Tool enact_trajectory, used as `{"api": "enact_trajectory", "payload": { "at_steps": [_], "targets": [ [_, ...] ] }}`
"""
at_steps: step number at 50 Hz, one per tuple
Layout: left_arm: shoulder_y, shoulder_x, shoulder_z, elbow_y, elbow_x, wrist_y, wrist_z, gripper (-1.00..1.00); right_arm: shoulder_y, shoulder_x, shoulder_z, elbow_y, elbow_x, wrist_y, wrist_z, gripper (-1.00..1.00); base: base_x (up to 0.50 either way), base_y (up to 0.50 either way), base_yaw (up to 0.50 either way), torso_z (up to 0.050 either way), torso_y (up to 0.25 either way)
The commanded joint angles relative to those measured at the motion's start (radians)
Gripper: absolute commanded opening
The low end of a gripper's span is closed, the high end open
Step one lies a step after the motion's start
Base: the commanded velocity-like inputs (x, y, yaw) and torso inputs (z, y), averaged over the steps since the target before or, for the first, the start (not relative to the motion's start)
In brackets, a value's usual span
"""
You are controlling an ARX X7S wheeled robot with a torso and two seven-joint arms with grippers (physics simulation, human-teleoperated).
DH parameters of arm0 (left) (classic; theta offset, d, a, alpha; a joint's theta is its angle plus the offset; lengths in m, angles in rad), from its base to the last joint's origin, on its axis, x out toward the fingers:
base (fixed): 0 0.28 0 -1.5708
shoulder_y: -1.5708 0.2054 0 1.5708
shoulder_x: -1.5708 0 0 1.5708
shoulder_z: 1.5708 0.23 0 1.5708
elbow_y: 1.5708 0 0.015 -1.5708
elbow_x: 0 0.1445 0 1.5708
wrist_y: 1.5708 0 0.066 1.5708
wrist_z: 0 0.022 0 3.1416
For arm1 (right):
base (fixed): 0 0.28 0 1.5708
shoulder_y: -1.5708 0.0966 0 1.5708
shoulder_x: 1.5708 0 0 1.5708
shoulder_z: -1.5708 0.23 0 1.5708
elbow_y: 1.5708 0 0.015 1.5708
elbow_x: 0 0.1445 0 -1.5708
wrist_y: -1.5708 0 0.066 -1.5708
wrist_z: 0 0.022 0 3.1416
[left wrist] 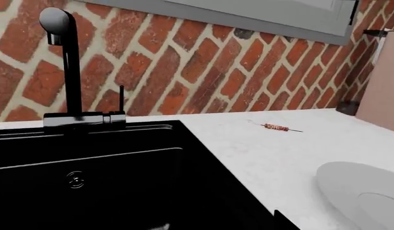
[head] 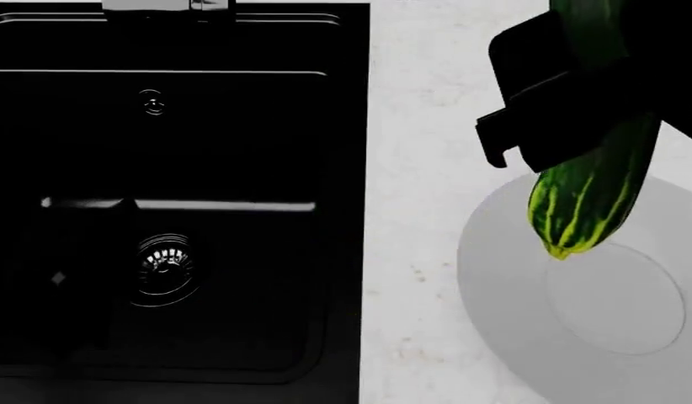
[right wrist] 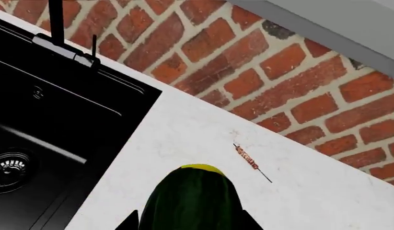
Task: Pick the zucchini from the sink and place it on the plate located on the counter
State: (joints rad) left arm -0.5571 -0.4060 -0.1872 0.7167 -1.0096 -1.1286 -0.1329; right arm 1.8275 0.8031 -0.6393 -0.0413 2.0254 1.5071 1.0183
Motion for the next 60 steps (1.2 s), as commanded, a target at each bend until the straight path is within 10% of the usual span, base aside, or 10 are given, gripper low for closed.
{"api": "enact_trajectory", "payload": {
  "at_steps": [1,60],
  "targets": [
    [0.016,-0.004,0.031,-0.018,0.072,0.038,-0.008,1.0,0.138,-0.005,-0.166,0.137,-0.158,0.048,-0.15,-1.0,0.0,0.0,0.0,0.0,0.0],
    [0.046,-0.006,0.098,-0.117,0.126,0.122,0.041,1.0,0.033,-0.048,-0.499,0.307,-0.529,-0.072,-0.505,-1.0,0.0,0.0,0.0,0.0,0.0]
  ]
}}
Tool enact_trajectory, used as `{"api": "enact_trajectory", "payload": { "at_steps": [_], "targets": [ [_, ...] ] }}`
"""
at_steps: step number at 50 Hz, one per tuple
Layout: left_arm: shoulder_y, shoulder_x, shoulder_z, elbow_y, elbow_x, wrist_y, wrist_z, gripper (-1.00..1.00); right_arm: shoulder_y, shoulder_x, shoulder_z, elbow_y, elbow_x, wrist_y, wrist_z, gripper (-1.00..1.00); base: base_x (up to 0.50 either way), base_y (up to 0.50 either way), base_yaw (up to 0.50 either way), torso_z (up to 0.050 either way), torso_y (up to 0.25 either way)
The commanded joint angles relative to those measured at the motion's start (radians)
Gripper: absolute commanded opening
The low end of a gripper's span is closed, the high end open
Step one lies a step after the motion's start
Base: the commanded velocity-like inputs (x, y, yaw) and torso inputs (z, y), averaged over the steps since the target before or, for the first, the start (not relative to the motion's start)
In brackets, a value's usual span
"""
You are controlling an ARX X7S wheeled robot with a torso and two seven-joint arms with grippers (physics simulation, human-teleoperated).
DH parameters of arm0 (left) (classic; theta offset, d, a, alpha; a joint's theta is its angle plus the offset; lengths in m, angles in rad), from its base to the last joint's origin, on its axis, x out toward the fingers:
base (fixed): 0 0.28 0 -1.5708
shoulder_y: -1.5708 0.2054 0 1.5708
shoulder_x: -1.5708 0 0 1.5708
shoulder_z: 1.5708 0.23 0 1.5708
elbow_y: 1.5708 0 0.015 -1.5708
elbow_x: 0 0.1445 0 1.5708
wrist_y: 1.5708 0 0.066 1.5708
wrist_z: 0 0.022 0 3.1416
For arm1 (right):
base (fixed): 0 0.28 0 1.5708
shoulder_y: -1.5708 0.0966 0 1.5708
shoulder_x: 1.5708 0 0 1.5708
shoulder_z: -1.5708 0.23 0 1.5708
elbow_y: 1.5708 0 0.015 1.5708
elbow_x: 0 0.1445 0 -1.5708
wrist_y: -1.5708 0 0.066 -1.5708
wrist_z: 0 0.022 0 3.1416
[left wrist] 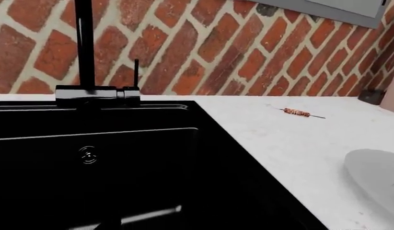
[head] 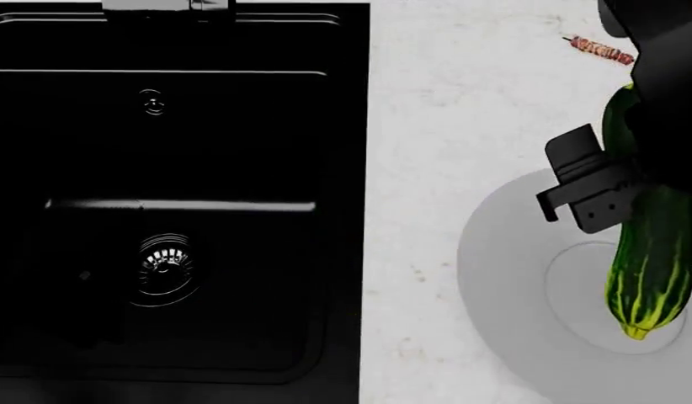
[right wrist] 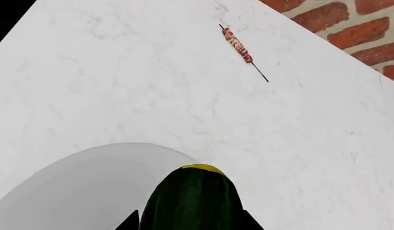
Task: Pick the zucchini from the sink and place it on the plate located on the counter
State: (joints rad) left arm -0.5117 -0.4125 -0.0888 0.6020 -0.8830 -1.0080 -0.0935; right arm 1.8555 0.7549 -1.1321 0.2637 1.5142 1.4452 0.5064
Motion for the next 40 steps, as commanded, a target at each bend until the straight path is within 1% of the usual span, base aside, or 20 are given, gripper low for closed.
{"api": "enact_trajectory", "payload": {
  "at_steps": [1,12,13,18,23,26,27,32,33,35,36,38,40],
  "targets": [
    [0.0,0.0,0.0,-0.003,-0.001,0.001,0.001,1.0,0.005,0.0,-0.006,0.002,-0.018,-0.01,0.007,-1.0,0.0,0.0,0.0,0.0,0.0],
    [0.0,0.0,0.0,-0.003,-0.001,0.001,0.001,1.0,0.005,0.0,-0.006,0.002,-0.018,-0.01,0.007,-1.0,0.0,0.0,0.0,0.0,0.0],
    [-0.004,0.049,-0.041,0.009,0.06,-0.051,0.059,1.0,-0.095,-0.045,0.217,-0.014,-0.187,0.124,-0.037,-1.0,0.0,0.0,0.0,0.0,0.0],
    [-0.001,0.046,-0.052,0.022,0.045,-0.056,0.053,1.0,-0.039,-0.033,0.17,-0.007,-0.122,0.115,-0.032,-1.0,0.0,0.0,0.0,0.0,0.0],
    [0.003,0.044,-0.057,0.029,0.039,-0.053,0.051,1.0,0.063,-0.012,0.108,-0.01,-0.019,0.118,-0.005,-1.0,0.0,0.0,0.0,0.0,0.0],
    [0.003,0.043,-0.059,0.03,0.036,-0.053,0.05,1.0,0.127,-0.012,0.042,0.001,0.021,0.117,0.015,-1.0,0.0,0.0,0.0,0.0,0.0],
    [0.004,0.042,-0.064,0.031,0.032,-0.053,0.05,1.0,0.17,-0.013,-0.003,0.005,0.05,0.122,-0.013,-1.0,0.0,0.0,0.0,0.0,0.0],
    [0.003,0.041,-0.064,0.034,0.027,-0.052,0.048,1.0,0.264,-0.024,-0.097,0.042,0.054,0.111,-0.064,-1.0,0.0,0.0,0.0,0.0,0.0],
    [0.0,0.041,-0.067,0.035,0.023,-0.055,0.046,1.0,0.296,-0.04,-0.126,0.067,0.031,0.115,-0.107,-1.0,0.0,0.0,0.0,0.0,0.0],
    [-0.003,0.04,-0.069,0.04,0.017,-0.059,0.042,1.0,0.341,-0.074,-0.23,0.112,-0.007,0.119,-0.232,-1.0,0.0,0.0,0.0,0.0,0.0],
    [-0.003,0.039,-0.07,0.04,0.015,-0.06,0.041,1.0,0.352,-0.083,-0.261,0.12,-0.022,0.116,-0.26,-1.0,0.0,0.0,0.0,0.0,0.0],
    [-0.004,0.038,-0.07,0.04,0.013,-0.06,0.04,1.0,0.374,-0.115,-0.348,0.138,-0.075,0.113,-0.373,-1.0,0.0,0.0,0.0,0.0,0.0],
    [-0.006,0.039,-0.069,0.041,0.011,-0.06,0.038,1.0,0.385,-0.137,-0.399,0.146,-0.109,0.104,-0.447,-1.0,0.0,0.0,0.0,0.0,0.0]
  ]
}}
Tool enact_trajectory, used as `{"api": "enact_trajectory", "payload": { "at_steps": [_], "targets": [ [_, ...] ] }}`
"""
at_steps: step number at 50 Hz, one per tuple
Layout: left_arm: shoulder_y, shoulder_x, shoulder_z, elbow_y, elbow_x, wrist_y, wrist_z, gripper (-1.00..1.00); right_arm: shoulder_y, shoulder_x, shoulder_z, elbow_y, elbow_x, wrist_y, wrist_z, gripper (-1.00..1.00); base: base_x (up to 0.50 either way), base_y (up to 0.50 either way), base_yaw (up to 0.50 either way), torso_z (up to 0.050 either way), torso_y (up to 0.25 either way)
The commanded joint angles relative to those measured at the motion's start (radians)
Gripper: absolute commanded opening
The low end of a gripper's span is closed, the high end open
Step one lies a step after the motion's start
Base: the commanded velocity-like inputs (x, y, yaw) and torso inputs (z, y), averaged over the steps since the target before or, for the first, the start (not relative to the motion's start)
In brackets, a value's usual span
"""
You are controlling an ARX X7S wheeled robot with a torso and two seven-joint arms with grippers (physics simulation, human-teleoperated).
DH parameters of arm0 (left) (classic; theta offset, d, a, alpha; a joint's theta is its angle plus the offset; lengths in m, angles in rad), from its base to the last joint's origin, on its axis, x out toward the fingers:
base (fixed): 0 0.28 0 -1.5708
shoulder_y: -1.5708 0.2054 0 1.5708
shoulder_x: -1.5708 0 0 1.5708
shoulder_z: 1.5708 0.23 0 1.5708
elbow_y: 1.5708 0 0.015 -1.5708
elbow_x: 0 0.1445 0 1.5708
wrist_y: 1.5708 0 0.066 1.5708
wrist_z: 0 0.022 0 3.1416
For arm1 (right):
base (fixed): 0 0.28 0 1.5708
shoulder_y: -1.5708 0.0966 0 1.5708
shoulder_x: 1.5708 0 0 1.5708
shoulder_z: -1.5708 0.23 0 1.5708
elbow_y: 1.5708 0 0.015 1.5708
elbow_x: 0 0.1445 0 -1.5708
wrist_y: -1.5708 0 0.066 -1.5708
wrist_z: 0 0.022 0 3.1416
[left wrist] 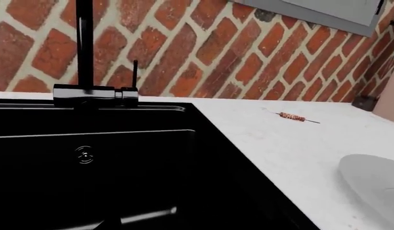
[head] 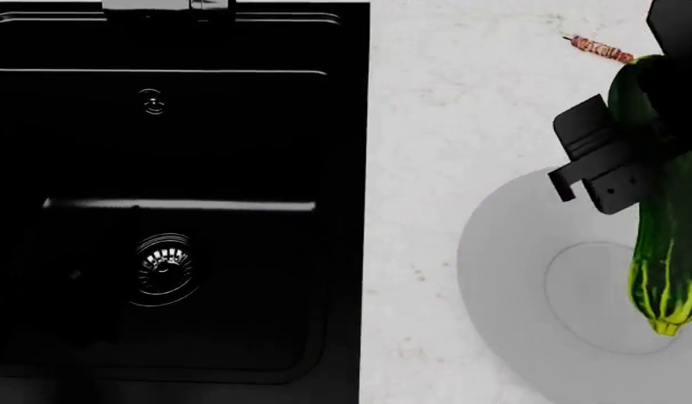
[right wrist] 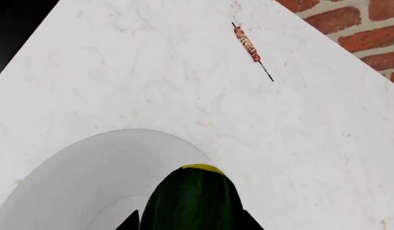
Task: Pick the zucchini from the sink and place it on the plate located on the counter
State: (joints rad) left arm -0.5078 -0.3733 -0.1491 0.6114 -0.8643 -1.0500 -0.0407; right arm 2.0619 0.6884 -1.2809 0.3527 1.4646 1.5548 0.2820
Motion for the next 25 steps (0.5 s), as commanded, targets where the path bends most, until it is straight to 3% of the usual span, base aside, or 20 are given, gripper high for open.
{"api": "enact_trajectory", "payload": {
  "at_steps": [1,9,19,25],
  "targets": [
    [-0.01,-0.001,-0.006,0.031,-0.006,-0.017,-0.014,1.0,0.183,-0.084,-0.275,0.063,-0.074,-0.009,-0.26,-1.0,0.0,0.0,0.0,0.0,0.0],
    [-0.013,-0.001,-0.001,0.018,-0.005,-0.009,-0.012,1.0,0.188,-0.162,-0.399,0.14,-0.178,-0.065,-0.447,-1.0,0.0,0.0,0.0,0.0,0.0],
    [-0.015,-0.003,0.006,0.006,-0.001,0.0,-0.012,1.0,0.15,-0.192,-0.449,0.16,-0.208,-0.1,-0.525,-1.0,0.0,0.0,0.0,0.0,0.002],
    [-0.023,-0.003,0.019,0.005,0.001,-0.002,-0.017,1.0,0.146,-0.237,-0.566,0.195,-0.289,-0.13,-0.677,-1.0,0.0,0.0,0.0,0.0,0.0]
  ]
}}
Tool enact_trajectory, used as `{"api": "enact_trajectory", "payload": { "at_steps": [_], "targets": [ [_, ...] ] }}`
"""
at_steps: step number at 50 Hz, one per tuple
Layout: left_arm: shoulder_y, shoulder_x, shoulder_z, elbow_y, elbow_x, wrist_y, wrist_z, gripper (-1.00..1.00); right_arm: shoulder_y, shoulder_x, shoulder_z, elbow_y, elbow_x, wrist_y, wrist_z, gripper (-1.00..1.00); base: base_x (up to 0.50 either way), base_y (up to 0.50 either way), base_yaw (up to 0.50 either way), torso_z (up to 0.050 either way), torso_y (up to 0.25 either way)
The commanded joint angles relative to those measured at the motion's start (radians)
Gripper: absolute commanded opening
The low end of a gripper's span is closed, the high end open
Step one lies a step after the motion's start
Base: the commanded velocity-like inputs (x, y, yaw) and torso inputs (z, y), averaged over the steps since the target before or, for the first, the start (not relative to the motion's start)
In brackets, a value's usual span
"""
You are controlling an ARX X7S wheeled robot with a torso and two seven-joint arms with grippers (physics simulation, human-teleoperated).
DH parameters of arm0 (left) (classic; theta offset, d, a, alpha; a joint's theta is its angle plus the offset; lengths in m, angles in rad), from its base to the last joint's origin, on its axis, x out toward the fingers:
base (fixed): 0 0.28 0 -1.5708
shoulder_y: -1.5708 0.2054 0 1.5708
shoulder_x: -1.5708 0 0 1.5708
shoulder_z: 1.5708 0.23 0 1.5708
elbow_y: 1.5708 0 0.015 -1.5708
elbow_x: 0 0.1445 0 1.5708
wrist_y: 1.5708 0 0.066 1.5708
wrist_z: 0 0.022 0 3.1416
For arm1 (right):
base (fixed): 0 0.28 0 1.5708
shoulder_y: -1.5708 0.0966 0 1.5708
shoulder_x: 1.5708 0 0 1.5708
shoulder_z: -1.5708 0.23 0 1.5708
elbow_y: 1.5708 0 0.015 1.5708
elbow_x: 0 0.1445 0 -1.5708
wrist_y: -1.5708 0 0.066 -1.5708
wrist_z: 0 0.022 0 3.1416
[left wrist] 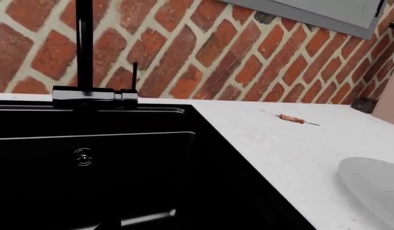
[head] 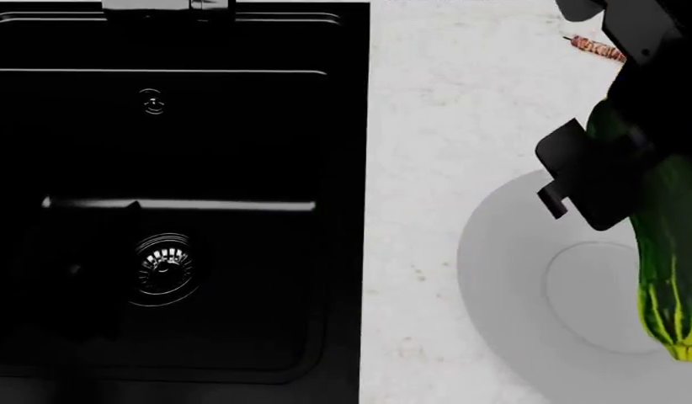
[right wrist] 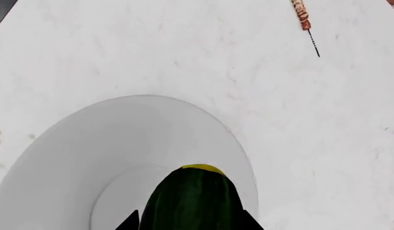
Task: Pick the zucchini from the sink and place it on the plate located on the counter
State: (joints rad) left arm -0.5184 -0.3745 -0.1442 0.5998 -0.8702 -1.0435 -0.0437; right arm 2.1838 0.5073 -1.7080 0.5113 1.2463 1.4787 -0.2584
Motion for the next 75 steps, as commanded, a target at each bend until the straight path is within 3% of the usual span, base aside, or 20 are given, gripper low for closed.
{"api": "enact_trajectory", "payload": {
  "at_steps": [1,8,16,49,57,68,69,75],
  "targets": [
    [-0.013,-0.002,0.014,0.017,0.005,-0.009,-0.015,1.0,0.027,-0.064,-0.158,0.048,-0.087,-0.064,-0.165,-1.0,0.0,0.0,0.0,0.0,0.0],
    [-0.011,-0.006,0.014,0.022,0.0,-0.012,-0.021,1.0,0.012,-0.196,-0.401,0.274,-0.262,-0.166,-0.525,-1.0,0.0,0.0,0.0,0.0,0.0],
    [0.001,-0.009,0.015,0.011,0.006,0.008,-0.01,1.0,-0.051,-0.278,-0.507,0.416,-0.342,-0.236,-0.694,-1.0,0.0,0.0,0.0,0.0,0.001],
    [0.021,-0.023,0.029,-0.01,0.018,0.041,-0.007,1.0,-0.245,-0.374,-0.549,0.633,-0.412,-0.359,-0.821,-1.0,0.0,0.0,0.0,0.0,0.001],
    [0.023,-0.026,0.033,-0.012,0.019,0.044,-0.01,1.0,-0.323,-0.426,-0.58,0.781,-0.463,-0.43,-0.903,-1.0,0.0,0.0,0.0,0.002,0.001],
    [0.03,-0.03,0.028,-0.011,0.013,0.05,-0.012,1.0,-0.334,-0.432,-0.551,0.79,-0.504,-0.428,-0.917,-1.0,0.0,0.0,0.0,0.0,0.001],
    [0.029,-0.031,0.028,-0.011,0.013,0.05,-0.012,1.0,-0.334,-0.432,-0.549,0.789,-0.507,-0.427,-0.916,1.0,0.0,0.0,0.0,0.0,0.0],
    [0.028,-0.032,0.03,-0.01,0.009,0.05,-0.015,1.0,-0.328,-0.428,-0.535,0.779,-0.516,-0.418,-0.912,1.0,0.0,0.0,0.0,0.0,0.0]
  ]
}}
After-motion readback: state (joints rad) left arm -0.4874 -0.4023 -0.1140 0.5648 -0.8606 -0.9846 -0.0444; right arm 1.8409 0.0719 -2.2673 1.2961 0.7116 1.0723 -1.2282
